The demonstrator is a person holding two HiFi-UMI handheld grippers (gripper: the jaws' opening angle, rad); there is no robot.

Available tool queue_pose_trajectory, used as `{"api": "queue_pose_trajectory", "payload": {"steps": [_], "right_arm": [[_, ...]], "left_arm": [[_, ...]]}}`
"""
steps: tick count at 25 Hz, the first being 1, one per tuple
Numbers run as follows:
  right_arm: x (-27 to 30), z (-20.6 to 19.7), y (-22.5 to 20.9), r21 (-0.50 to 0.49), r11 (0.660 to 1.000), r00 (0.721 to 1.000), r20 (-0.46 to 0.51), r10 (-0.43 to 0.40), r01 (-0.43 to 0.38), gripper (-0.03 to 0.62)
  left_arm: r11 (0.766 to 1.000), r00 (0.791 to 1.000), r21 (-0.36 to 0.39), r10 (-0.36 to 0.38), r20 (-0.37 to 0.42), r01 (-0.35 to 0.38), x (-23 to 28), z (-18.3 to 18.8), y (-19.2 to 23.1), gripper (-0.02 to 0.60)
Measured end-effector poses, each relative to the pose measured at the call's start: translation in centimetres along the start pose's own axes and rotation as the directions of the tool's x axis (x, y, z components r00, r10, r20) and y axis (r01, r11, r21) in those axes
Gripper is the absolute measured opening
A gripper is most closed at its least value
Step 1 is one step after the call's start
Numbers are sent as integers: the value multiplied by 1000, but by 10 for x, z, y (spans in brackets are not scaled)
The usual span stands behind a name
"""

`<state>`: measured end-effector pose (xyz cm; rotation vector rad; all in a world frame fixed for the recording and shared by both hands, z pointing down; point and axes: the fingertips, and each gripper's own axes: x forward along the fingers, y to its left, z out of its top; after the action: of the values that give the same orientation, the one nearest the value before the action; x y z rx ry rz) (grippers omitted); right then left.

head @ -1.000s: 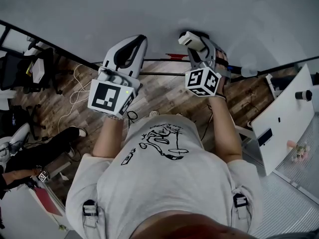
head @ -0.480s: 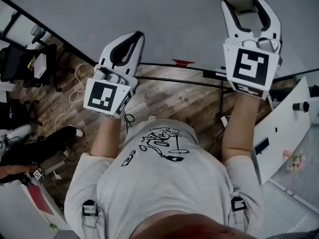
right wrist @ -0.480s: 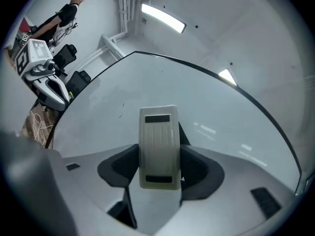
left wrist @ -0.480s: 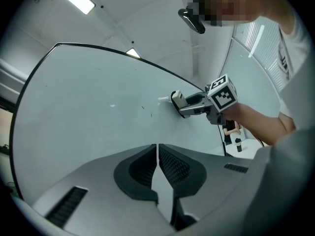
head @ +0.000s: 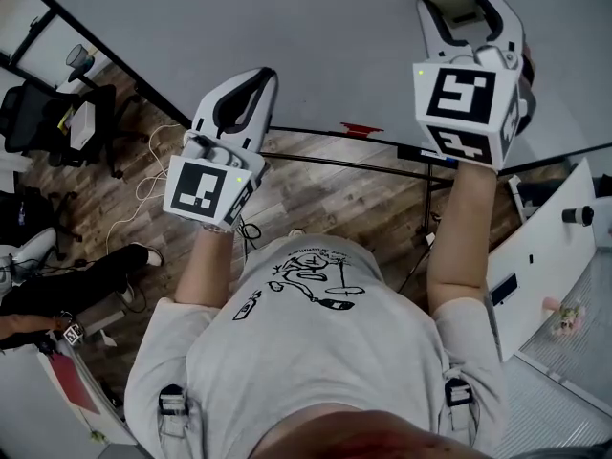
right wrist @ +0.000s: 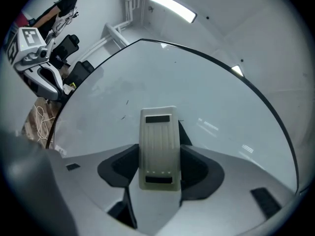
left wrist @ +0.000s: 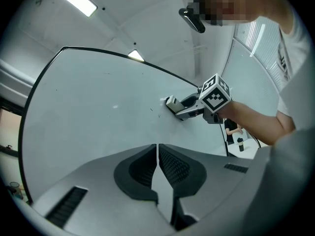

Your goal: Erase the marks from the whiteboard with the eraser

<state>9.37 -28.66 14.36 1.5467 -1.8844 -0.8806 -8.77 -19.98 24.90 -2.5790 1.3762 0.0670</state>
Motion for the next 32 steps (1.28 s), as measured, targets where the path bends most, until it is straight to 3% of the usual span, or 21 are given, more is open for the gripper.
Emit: {"api": "queue_pose_trajectory", "payload": {"steps": [12, 22, 29, 32], "right_arm": [[15, 24, 66, -101, 993, 998, -32, 59, -61, 258], [27, 35, 150, -216, 958, 982, -45, 183, -188, 258], [13, 44, 165, -158, 959, 969, 29, 244, -236, 258], [-3, 49, 154, -134, 971, 974, 85, 212, -199, 258]], "left_arm": [[1000, 1000, 2, 12, -5, -12, -20, -3, 13, 31], [999, 999, -7, 46, -10, -46, -38, -6, 18, 31], [998, 998, -18, 52, -26, -53, -48, -11, 14, 31], [999, 999, -25, 44, -32, -45, -46, -13, 9, 31]]}}
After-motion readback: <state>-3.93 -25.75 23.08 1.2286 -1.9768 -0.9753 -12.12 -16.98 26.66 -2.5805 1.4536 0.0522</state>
